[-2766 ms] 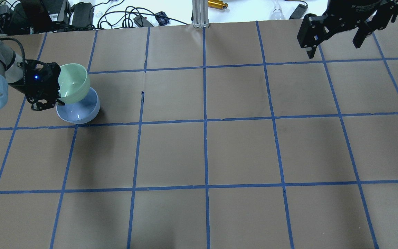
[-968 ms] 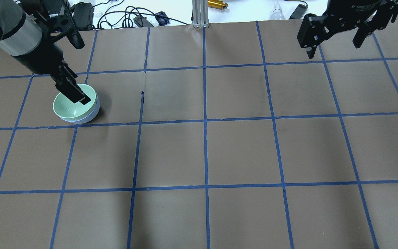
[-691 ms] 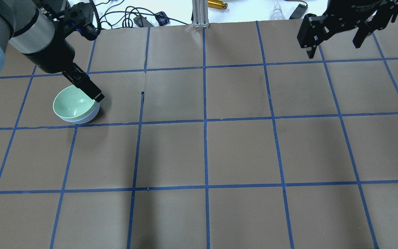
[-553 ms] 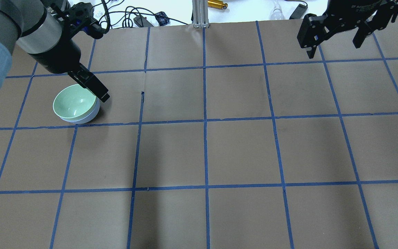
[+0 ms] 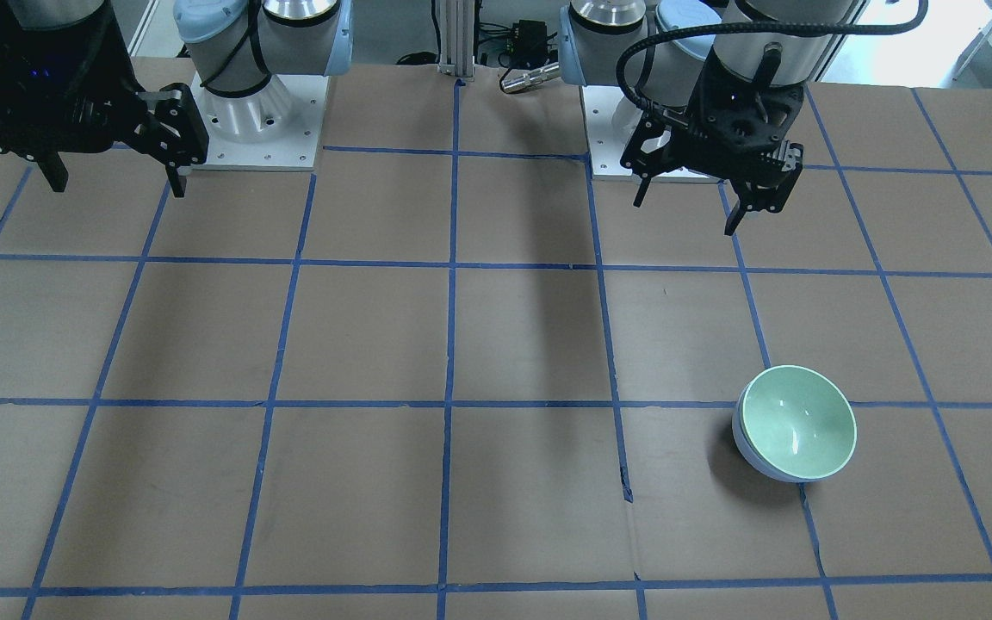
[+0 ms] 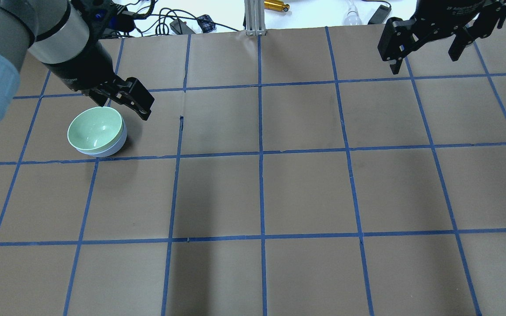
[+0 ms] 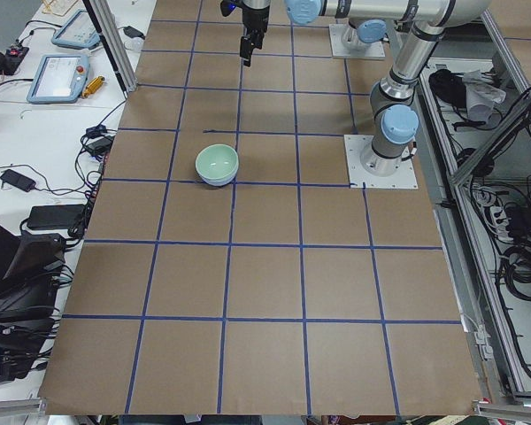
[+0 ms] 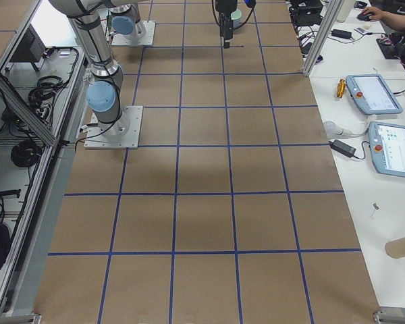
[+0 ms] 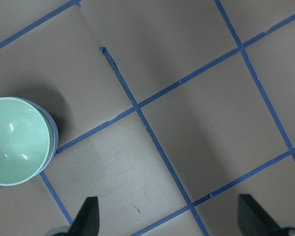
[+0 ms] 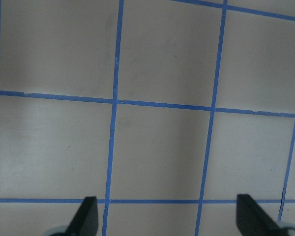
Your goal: Stack green bowl on blue bowl
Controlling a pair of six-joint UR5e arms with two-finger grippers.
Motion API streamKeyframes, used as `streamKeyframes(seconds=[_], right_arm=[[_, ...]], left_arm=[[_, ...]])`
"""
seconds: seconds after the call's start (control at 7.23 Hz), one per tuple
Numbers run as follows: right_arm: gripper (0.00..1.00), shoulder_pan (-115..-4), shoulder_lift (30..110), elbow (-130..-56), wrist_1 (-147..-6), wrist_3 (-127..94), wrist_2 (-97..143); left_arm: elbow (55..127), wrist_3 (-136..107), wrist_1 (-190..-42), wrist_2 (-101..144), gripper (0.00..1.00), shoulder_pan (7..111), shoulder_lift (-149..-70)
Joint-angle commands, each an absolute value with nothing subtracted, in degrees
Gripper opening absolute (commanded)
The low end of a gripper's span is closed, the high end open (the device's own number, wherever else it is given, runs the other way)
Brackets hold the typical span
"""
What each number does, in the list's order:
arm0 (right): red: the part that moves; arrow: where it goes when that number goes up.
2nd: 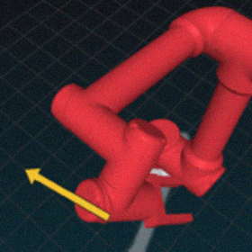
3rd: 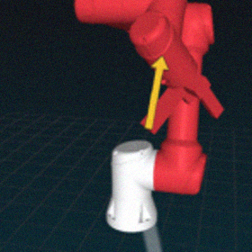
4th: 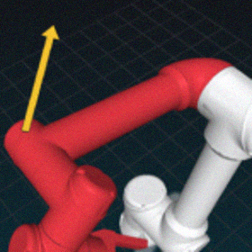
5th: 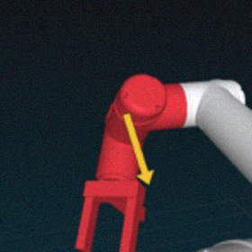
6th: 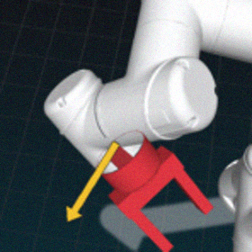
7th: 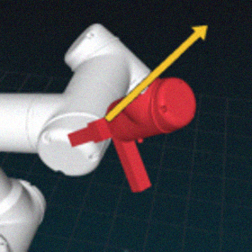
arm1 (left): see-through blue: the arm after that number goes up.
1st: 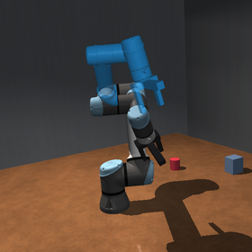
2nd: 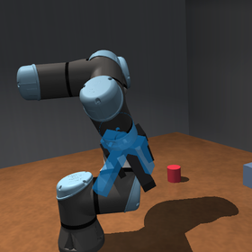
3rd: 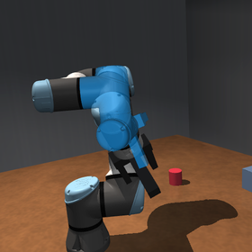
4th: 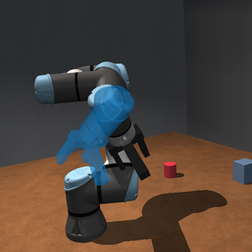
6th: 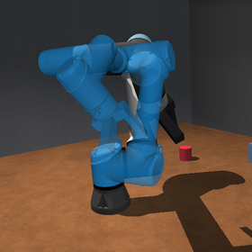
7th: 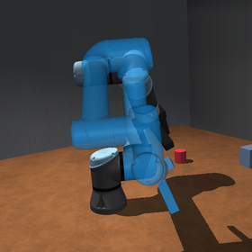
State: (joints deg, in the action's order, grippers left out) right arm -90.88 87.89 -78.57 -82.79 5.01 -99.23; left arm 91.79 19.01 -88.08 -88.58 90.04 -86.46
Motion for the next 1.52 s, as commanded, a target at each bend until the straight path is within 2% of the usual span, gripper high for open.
streamKeyframes(seconds=[0.0, 1.38], right_arm=[[1.00, -90.88, 87.89, -78.57, -82.79, 5.01, -99.23], [1.00, -90.88, 87.89, -78.57, -82.79, 5.01, -99.23]], left_arm=[[90.45, 13.12, -91.74, -88.68, 1.00, 89.21, -85.52], [88.51, 5.80, -95.10, -91.14, 1.00, 89.30, -85.87]])
